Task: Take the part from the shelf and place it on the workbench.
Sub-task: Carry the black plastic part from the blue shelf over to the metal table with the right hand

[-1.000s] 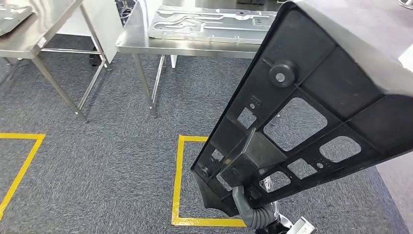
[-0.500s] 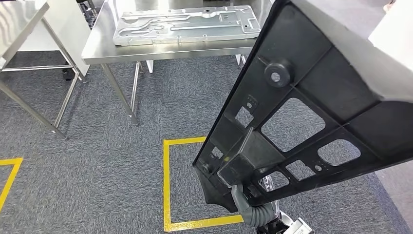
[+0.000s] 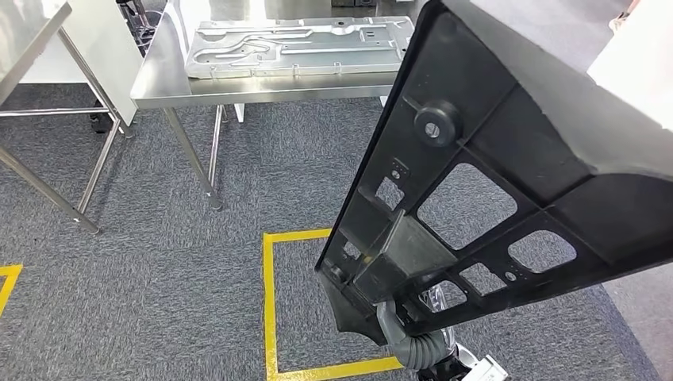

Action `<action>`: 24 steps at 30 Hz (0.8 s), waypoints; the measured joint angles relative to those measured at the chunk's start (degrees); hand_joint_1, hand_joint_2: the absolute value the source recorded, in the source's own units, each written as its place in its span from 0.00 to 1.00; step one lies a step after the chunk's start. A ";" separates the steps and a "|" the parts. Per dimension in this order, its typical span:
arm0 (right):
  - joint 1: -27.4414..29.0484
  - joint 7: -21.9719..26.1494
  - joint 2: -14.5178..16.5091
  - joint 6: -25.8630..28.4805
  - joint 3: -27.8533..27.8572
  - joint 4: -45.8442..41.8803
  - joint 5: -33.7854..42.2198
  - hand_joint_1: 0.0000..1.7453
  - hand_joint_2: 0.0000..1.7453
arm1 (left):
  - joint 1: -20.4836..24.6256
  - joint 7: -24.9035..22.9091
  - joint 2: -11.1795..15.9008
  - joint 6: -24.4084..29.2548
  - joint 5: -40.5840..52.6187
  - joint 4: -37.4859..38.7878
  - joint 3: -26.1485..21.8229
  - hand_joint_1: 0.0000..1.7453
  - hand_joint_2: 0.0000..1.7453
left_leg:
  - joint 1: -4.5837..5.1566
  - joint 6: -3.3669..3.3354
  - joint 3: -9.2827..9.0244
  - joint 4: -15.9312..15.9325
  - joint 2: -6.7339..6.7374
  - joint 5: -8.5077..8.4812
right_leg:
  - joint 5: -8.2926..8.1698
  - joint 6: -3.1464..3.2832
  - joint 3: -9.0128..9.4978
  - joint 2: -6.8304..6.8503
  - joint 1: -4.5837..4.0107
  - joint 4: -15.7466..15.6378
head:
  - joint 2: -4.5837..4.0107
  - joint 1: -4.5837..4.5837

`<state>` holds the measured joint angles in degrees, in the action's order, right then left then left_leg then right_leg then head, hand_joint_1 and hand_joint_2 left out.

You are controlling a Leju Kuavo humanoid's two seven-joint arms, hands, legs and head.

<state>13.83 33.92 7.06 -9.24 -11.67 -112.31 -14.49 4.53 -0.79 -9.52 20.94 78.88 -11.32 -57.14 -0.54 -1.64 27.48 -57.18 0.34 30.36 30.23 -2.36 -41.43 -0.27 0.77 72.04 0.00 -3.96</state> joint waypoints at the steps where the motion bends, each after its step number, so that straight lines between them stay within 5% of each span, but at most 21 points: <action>1: -0.01 0.00 0.00 -0.01 0.00 -0.01 0.00 1.00 1.00 | -0.01 0.07 -0.01 0.00 0.00 0.00 0.01 0.00 1.00 | -0.03 0.15 -0.64 0.01 0.00 0.52 | -2.76 0.11 1.36 0.18 0.03 -4.05 | 0.00 0.00; 2: -0.04 0.01 0.01 -0.01 0.00 0.02 0.00 1.00 1.00 | -0.01 0.13 -0.01 0.00 -0.01 0.00 0.02 0.00 1.00 | -0.01 0.37 -1.32 -0.01 0.01 1.03 | -4.68 0.32 2.64 0.43 -0.07 -7.76 | 0.00 -0.01; 4: -0.10 0.02 0.02 0.00 0.01 0.08 0.00 1.00 1.00 | 0.08 0.27 0.01 0.01 -0.03 0.00 0.03 0.00 1.00 | 0.05 1.06 -1.90 0.28 0.14 1.88 | -6.02 1.10 4.03 0.86 -0.50 -12.06 | 0.00 0.02; 8: -0.15 0.02 0.11 -0.01 0.07 0.13 -0.05 1.00 1.00 | 0.20 0.63 0.09 0.03 -0.22 -0.01 0.03 0.00 1.00 | 0.07 2.41 -2.59 -1.68 0.32 1.63 | -5.08 2.82 6.02 0.50 -0.46 -13.51 | 0.00 0.03; 10: -0.22 0.03 0.33 -0.05 0.08 0.12 -0.07 1.00 1.00 | 0.35 0.74 0.10 0.03 -0.37 -0.01 0.03 0.00 1.00 | -0.07 2.67 0.33 -7.02 0.19 2.62 | -4.47 3.41 7.40 0.43 -0.39 -13.96 | 0.00 0.03; 12: -0.26 0.03 0.55 -0.14 0.09 0.12 -0.09 1.00 1.00 | 0.41 0.80 0.10 0.07 -0.60 -0.02 0.03 0.00 1.00 | -0.09 2.96 5.60 -14.11 0.14 5.70 | -3.56 3.72 8.44 0.30 -0.51 -14.05 | 0.00 0.03; 14: -0.23 0.02 0.66 -0.21 0.09 0.12 -0.13 1.00 1.00 | 0.16 0.81 0.10 0.09 -0.76 -0.02 0.02 0.00 1.00 | -0.08 3.02 9.19 -16.59 0.13 8.51 | -2.44 3.80 9.80 -0.08 -0.64 -14.05 | 0.00 0.02; 16: -0.23 0.01 0.79 -0.25 0.08 0.12 -0.19 1.00 1.00 | -0.18 0.81 0.11 0.09 -0.83 -0.02 -0.01 0.00 1.00 | -0.01 2.51 9.60 -12.08 0.10 5.81 | -1.16 3.72 11.54 -0.44 -0.78 -14.07 | 0.00 0.03; 19: -0.21 -0.03 0.97 -0.45 0.08 0.13 -0.37 1.00 1.00 | -0.44 0.77 0.17 0.09 -0.83 -0.02 -0.05 0.00 1.00 | 0.49 1.54 8.83 -3.73 -0.12 -3.33 | 0.65 3.20 13.21 -0.77 -0.98 -13.95 | 0.00 0.04; 20: -0.18 -0.05 1.01 -0.51 0.07 0.13 -0.44 1.00 1.00 | -0.47 0.73 0.19 0.08 -0.83 -0.02 -0.06 0.00 1.00 | 0.63 1.30 8.68 -2.73 -0.22 -4.54 | 0.95 2.85 13.55 -0.89 -0.98 -13.69 | 0.00 0.04; 24: 0.02 -0.04 1.16 -0.68 0.07 0.02 -0.52 1.00 1.00 | -0.23 0.62 0.17 0.01 -0.80 -0.04 -0.06 0.00 1.00 | 0.43 0.02 6.05 -1.35 -0.37 -4.47 | 1.09 1.36 12.99 -0.62 -0.76 -9.96 | 0.00 0.04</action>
<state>13.84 33.88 8.22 -9.92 -11.60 -112.29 -15.01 4.30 -0.16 -9.35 20.94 78.08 -11.36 -57.20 -0.11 -1.62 33.54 -58.53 -0.03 25.88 31.32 -1.00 -28.44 -0.90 0.01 62.08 0.00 -3.92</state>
